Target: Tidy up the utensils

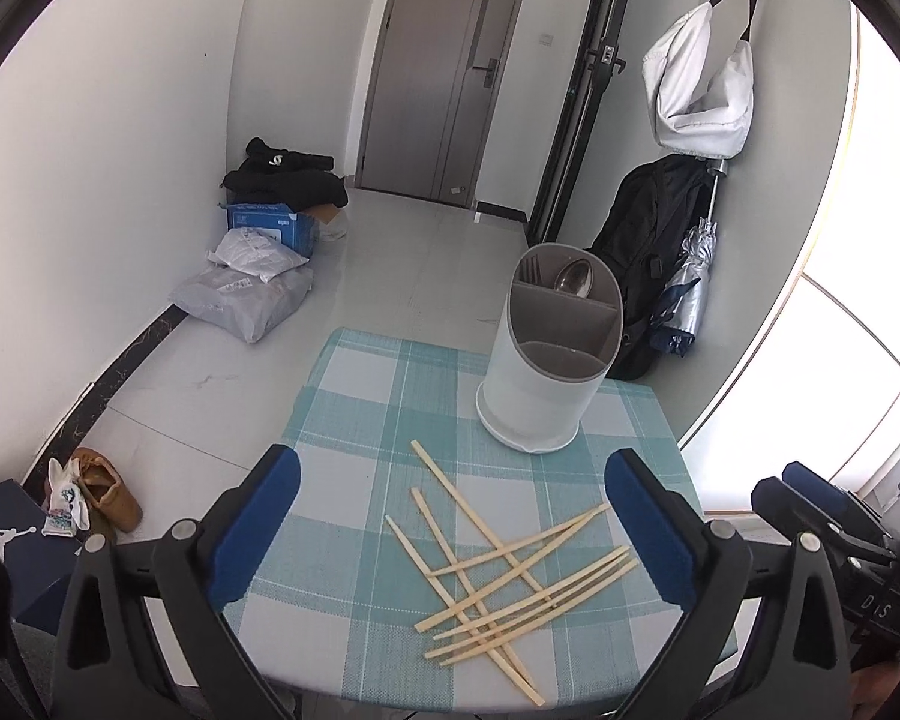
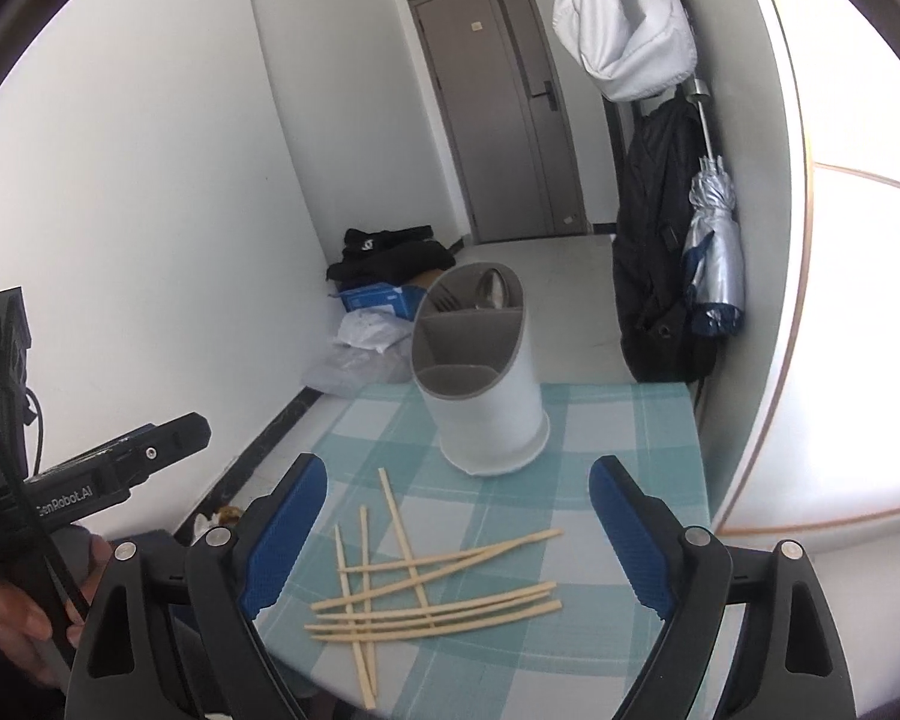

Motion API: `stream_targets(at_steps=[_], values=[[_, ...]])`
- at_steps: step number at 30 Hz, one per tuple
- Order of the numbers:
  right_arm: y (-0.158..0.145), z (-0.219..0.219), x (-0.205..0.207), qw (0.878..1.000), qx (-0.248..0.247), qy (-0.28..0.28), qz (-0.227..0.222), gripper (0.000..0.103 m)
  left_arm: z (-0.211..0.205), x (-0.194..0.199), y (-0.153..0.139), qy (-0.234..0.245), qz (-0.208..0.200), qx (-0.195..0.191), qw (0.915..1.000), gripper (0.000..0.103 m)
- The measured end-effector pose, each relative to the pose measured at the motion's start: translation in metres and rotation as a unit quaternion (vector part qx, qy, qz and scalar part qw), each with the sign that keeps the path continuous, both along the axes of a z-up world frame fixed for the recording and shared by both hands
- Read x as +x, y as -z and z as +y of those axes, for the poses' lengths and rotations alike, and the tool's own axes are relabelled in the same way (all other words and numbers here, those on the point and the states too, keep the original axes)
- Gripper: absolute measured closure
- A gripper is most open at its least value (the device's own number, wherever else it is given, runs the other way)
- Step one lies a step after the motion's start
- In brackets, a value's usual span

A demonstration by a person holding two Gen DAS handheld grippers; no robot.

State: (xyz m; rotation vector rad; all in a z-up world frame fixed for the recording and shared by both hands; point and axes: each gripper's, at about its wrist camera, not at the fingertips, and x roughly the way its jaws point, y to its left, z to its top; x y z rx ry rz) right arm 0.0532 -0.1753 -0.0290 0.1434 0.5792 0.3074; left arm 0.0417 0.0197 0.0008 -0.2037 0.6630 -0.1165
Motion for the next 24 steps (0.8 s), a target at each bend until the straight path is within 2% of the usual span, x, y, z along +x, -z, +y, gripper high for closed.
stream_targets(at_steps=[4,7,12,17,18,24], values=[[0.023,0.0,0.004,0.999,-0.014,0.004,0.045,0.013,0.003,-0.003,0.014,0.001,0.016,0.003,0.9999,0.003],[0.041,-0.002,0.01,0.996,-0.009,0.009,0.091,0.013,0.003,0.002,0.023,0.002,0.043,0.001,0.9991,0.003],[0.076,-0.009,0.024,0.983,0.013,0.014,0.185,0.013,0.008,0.014,0.033,-0.006,0.066,-0.003,0.9978,0.003],[0.1,-0.005,0.032,0.971,-0.001,0.012,0.24,0.017,0.015,0.021,0.04,-0.009,0.091,-0.031,0.9953,0.003],[0.103,-0.005,0.034,0.969,-0.003,0.015,0.248,0.019,0.016,0.022,0.04,-0.007,0.096,-0.037,0.9946,0.003],[0.122,-0.01,0.053,0.956,-0.012,0.047,0.291,0.046,0.02,0.028,0.04,-0.007,0.115,-0.061,0.9915,0.003]])
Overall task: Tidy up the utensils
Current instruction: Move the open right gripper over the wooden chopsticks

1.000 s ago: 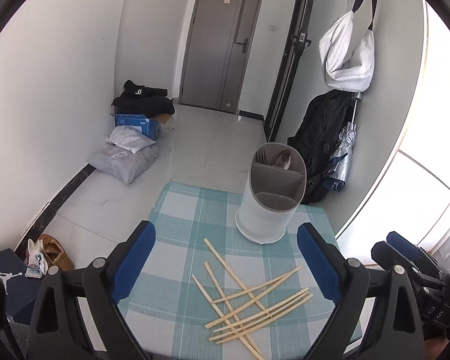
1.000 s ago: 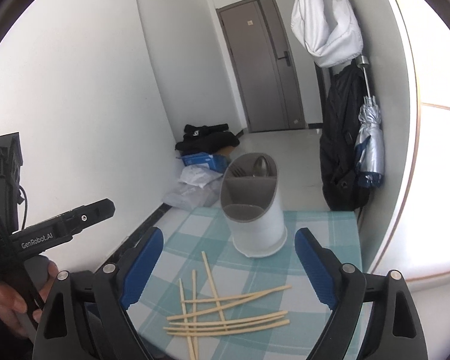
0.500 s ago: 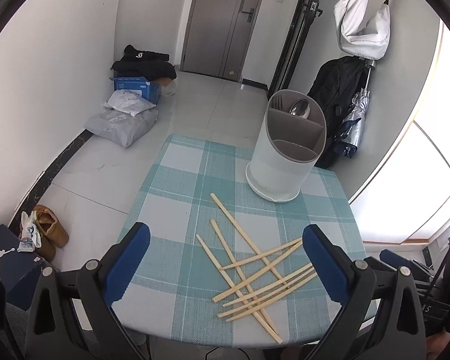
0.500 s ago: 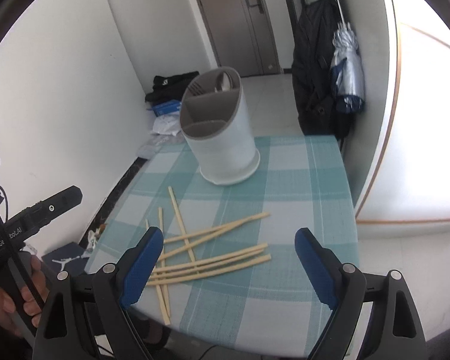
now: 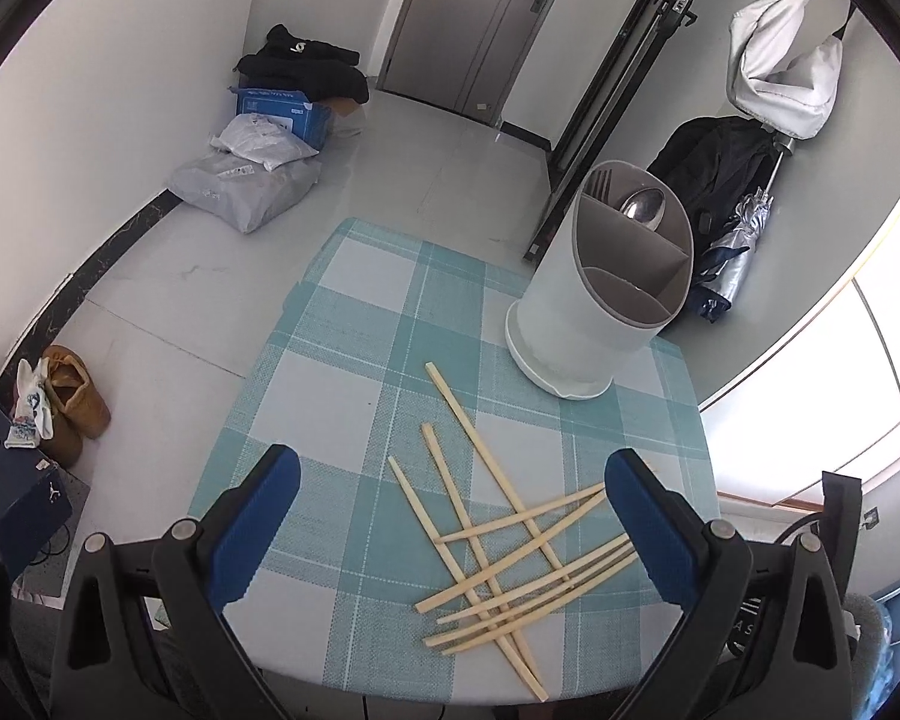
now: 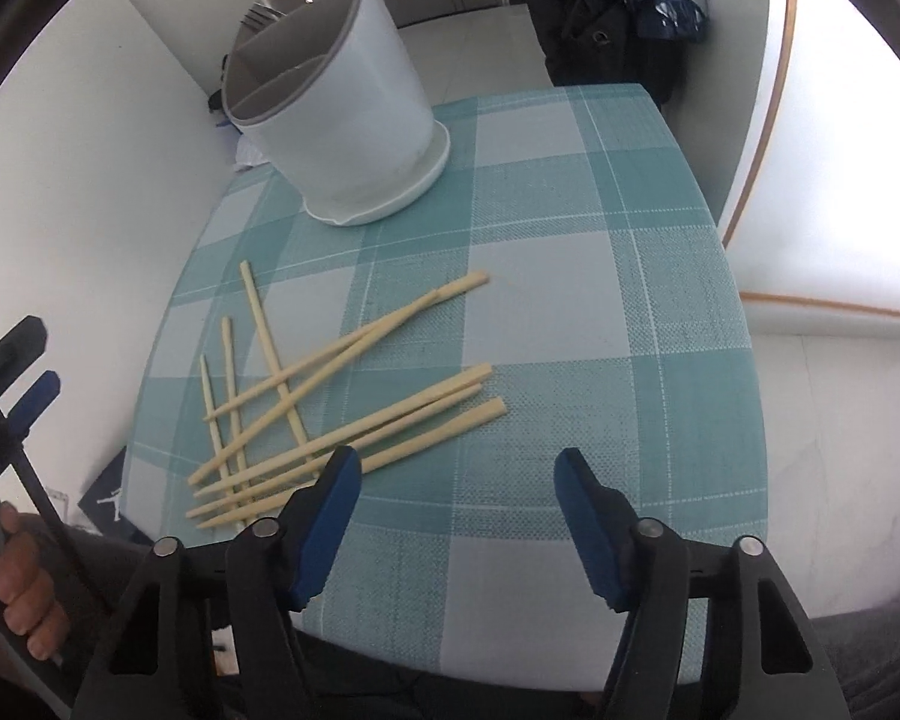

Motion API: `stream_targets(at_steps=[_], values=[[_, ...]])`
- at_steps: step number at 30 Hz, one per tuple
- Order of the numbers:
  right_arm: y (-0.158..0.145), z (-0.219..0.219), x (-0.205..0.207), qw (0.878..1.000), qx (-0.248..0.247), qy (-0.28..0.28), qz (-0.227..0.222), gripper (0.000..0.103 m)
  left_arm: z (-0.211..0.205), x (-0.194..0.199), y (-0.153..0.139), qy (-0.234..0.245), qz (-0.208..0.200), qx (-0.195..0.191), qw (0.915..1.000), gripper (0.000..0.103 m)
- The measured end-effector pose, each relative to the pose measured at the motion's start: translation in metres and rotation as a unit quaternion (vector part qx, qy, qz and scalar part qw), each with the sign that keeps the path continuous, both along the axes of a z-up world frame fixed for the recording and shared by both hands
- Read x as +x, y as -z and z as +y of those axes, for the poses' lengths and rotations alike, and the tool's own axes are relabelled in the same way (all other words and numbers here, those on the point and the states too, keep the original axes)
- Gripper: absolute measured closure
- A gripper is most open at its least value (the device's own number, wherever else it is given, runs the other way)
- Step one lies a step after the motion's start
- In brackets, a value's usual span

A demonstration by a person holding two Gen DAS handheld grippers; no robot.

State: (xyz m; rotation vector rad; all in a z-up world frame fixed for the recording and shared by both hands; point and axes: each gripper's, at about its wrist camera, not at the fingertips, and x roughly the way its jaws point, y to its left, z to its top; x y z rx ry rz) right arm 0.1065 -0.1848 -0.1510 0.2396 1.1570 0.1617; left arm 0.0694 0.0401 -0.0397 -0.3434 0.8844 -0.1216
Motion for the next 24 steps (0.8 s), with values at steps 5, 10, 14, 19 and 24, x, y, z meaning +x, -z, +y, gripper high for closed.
stream_targets(at_steps=[5,10,14,19,24], values=[[0.009,-0.007,0.011,0.999,-0.004,0.038,0.029,0.064,0.004,0.004,0.006,-0.001,0.03,-0.023,0.9993,0.003],[0.007,0.003,0.019,0.998,-0.042,0.035,0.032,0.073,0.011,0.007,0.007,-0.011,0.04,-0.038,0.9984,0.003],[0.005,0.017,0.02,0.996,-0.079,0.016,0.028,0.08,0.015,0.007,0.008,-0.018,0.047,-0.047,0.9976,0.003],[0.004,0.025,0.016,0.996,-0.085,0.009,0.026,0.082,0.019,0.007,0.011,-0.02,0.061,-0.066,0.9957,0.003],[0.005,0.032,0.017,0.996,-0.084,0.008,0.028,0.082,0.022,0.007,0.013,-0.023,0.071,-0.071,0.9947,0.003]])
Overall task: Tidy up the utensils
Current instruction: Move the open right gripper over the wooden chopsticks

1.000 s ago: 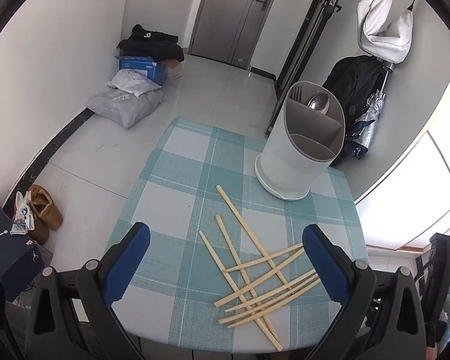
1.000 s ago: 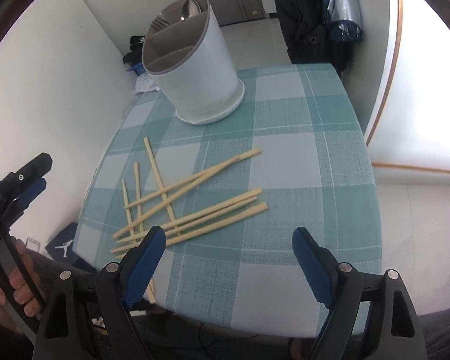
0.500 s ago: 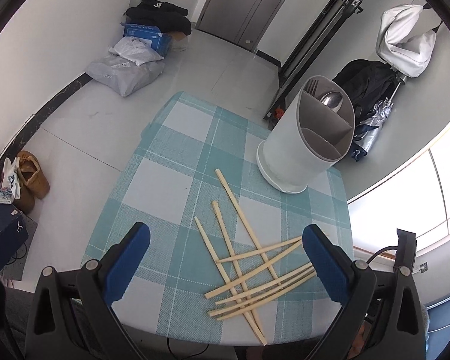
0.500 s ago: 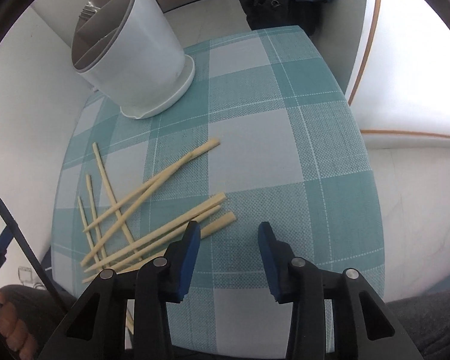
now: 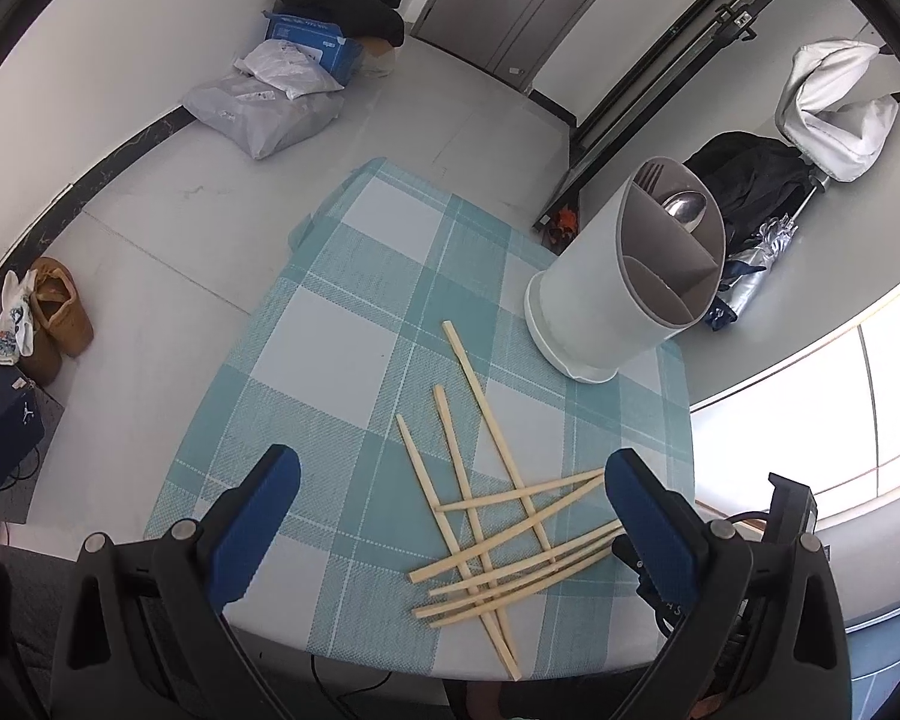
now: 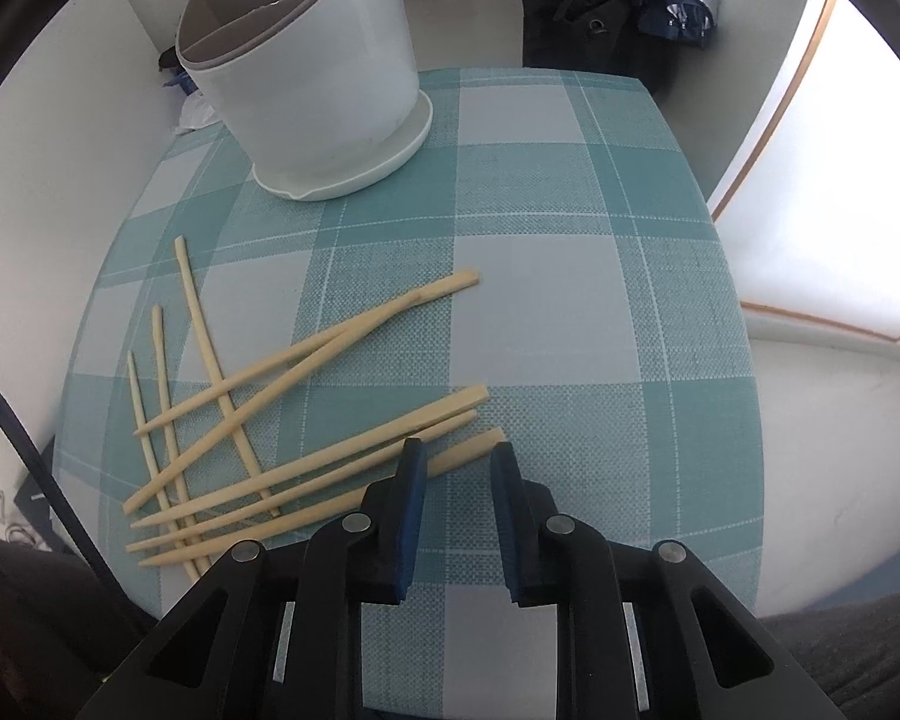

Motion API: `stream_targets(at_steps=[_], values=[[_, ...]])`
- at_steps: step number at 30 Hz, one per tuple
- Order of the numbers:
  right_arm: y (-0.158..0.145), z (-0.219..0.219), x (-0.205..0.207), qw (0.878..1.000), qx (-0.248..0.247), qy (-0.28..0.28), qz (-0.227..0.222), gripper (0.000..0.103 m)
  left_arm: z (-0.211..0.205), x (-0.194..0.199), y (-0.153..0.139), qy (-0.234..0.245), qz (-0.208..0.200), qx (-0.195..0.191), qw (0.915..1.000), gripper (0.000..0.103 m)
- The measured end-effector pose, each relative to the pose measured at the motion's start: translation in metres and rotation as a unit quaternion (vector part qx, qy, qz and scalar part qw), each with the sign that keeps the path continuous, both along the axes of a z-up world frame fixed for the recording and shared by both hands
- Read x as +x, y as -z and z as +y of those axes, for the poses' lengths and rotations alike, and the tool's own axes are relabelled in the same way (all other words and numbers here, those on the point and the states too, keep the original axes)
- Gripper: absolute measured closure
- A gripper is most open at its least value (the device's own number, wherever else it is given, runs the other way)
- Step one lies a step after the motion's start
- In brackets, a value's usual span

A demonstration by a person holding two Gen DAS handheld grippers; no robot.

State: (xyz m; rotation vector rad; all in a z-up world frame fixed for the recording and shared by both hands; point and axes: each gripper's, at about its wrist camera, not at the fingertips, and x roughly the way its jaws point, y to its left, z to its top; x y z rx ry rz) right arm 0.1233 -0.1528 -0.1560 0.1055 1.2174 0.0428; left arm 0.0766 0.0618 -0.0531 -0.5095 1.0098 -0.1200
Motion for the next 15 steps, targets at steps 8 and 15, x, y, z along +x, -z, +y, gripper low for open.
stream_targets(at_steps=[8,15], values=[[0.002,0.007,0.007,1.0,-0.001,-0.028,-0.005,0.086,0.002,-0.001,0.006,-0.005,0.017,0.001,0.9998,0.003],[0.003,-0.003,0.02,1.0,0.018,-0.017,-0.006,0.091,0.007,-0.001,0.009,-0.017,0.028,-0.005,0.9995,0.003]])
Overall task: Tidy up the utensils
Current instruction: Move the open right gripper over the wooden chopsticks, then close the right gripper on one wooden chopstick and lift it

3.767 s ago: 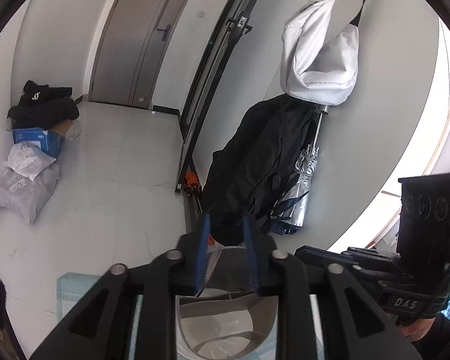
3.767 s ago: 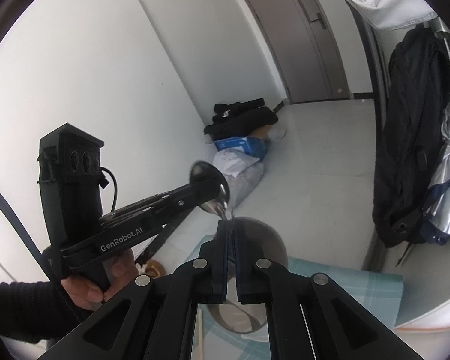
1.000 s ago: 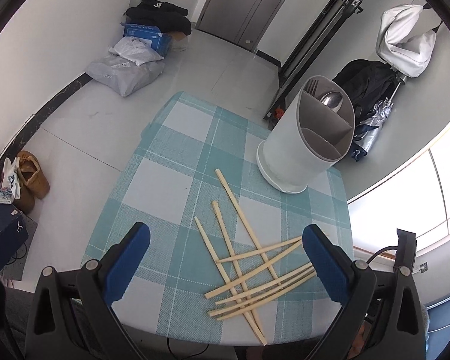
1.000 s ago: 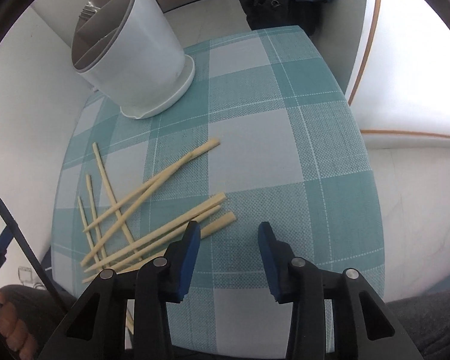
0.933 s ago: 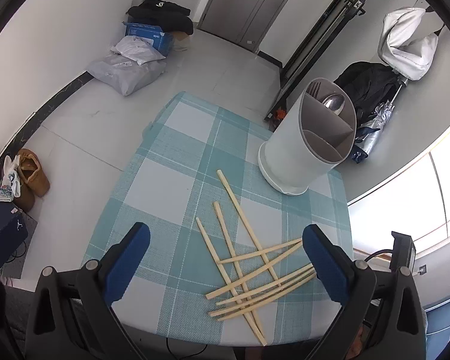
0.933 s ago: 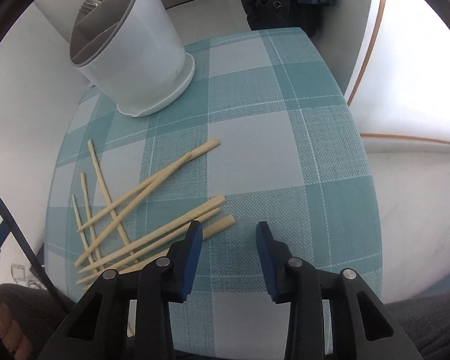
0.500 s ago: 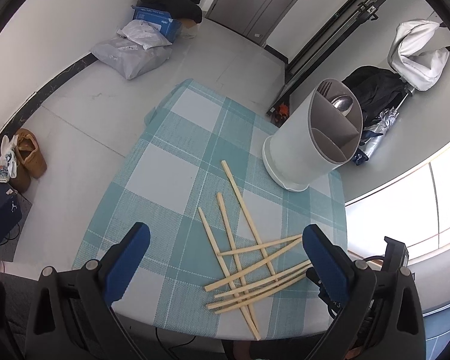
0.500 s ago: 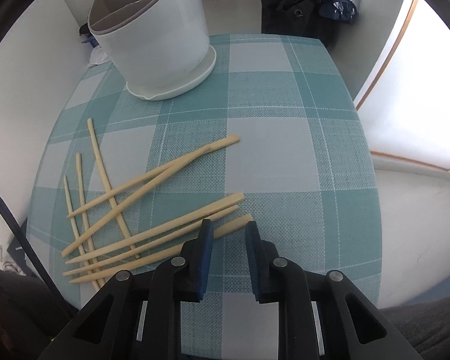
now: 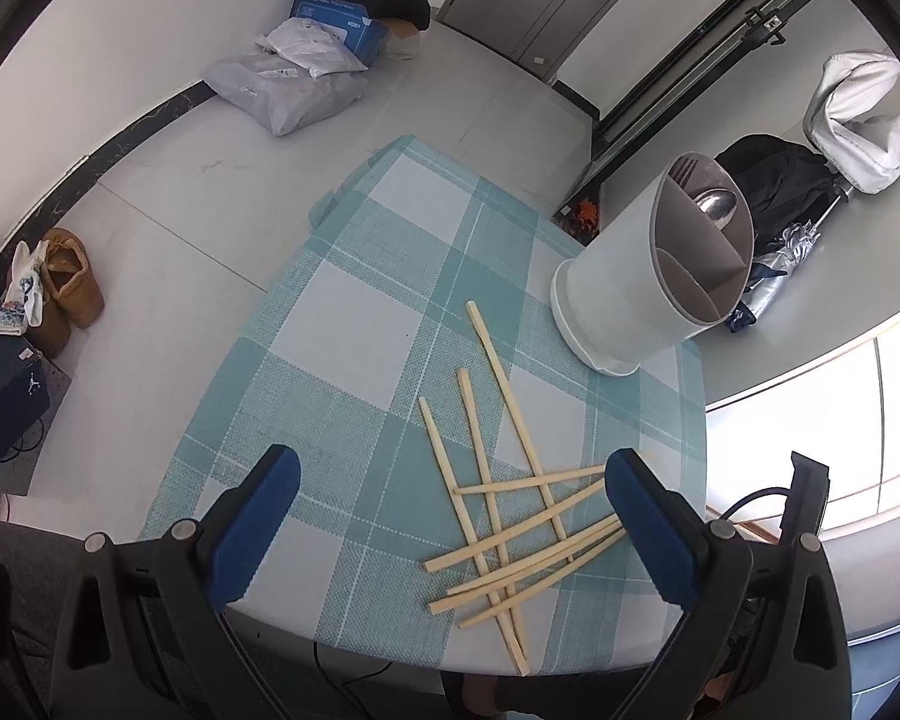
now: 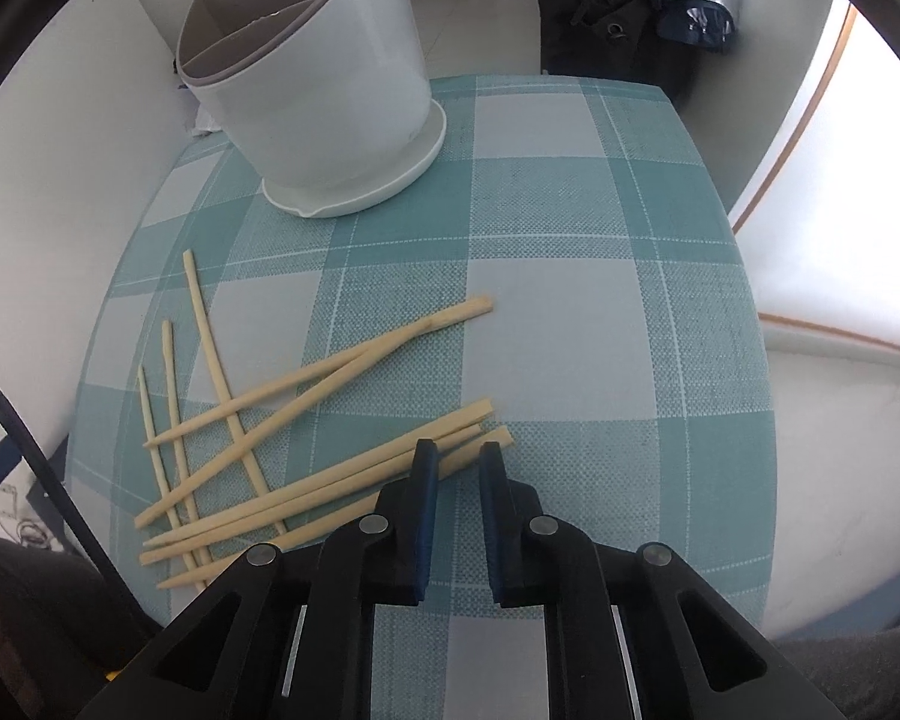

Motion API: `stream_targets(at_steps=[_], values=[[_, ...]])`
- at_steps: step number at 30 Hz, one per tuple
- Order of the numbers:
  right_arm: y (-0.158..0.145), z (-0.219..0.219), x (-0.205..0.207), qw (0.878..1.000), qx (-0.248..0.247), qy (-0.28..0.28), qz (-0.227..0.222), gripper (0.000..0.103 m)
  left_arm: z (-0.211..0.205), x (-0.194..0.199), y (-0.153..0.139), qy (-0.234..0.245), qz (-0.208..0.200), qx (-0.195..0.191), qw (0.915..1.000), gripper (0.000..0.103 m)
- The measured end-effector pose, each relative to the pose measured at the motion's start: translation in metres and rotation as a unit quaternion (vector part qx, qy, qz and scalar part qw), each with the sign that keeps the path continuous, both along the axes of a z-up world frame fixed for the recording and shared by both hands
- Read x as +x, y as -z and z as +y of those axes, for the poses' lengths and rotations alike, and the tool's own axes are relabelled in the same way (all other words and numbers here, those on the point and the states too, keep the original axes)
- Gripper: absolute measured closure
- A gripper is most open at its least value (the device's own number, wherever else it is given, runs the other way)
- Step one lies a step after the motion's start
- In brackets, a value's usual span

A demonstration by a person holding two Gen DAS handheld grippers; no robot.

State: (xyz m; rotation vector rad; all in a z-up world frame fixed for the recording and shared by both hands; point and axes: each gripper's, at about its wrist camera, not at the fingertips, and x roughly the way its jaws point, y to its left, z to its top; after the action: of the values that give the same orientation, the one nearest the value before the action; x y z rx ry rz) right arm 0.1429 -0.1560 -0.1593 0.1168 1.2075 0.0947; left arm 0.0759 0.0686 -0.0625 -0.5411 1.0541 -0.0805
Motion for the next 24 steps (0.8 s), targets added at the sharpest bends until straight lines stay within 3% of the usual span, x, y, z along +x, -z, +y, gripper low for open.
stream_targets(at_steps=[4,11,14,21,23,24], values=[[-0.001,-0.004,0.01,1.0,-0.005,-0.011,0.002,0.098,0.0,0.0,0.002,-0.001,0.004,-0.001,1.0,0.003],[-0.001,0.0,0.022,0.994,-0.036,-0.1,0.031,0.099,0.004,0.001,0.006,-0.006,0.016,-0.009,0.9998,0.003],[0.003,-0.001,0.022,0.994,-0.03,-0.094,0.051,0.098,0.005,0.003,0.007,-0.01,0.02,-0.019,0.9996,0.003],[0.0,0.011,0.007,0.998,0.012,-0.061,0.033,0.095,0.002,0.005,0.006,-0.008,0.021,-0.023,0.9995,0.003],[0.003,0.026,-0.003,0.996,0.03,-0.078,0.04,0.094,0.001,0.003,0.006,-0.006,0.022,-0.024,0.9995,0.003],[0.004,0.035,-0.009,0.995,0.016,-0.087,0.04,0.092,0.0,0.003,0.007,-0.003,0.024,-0.023,0.9995,0.003]])
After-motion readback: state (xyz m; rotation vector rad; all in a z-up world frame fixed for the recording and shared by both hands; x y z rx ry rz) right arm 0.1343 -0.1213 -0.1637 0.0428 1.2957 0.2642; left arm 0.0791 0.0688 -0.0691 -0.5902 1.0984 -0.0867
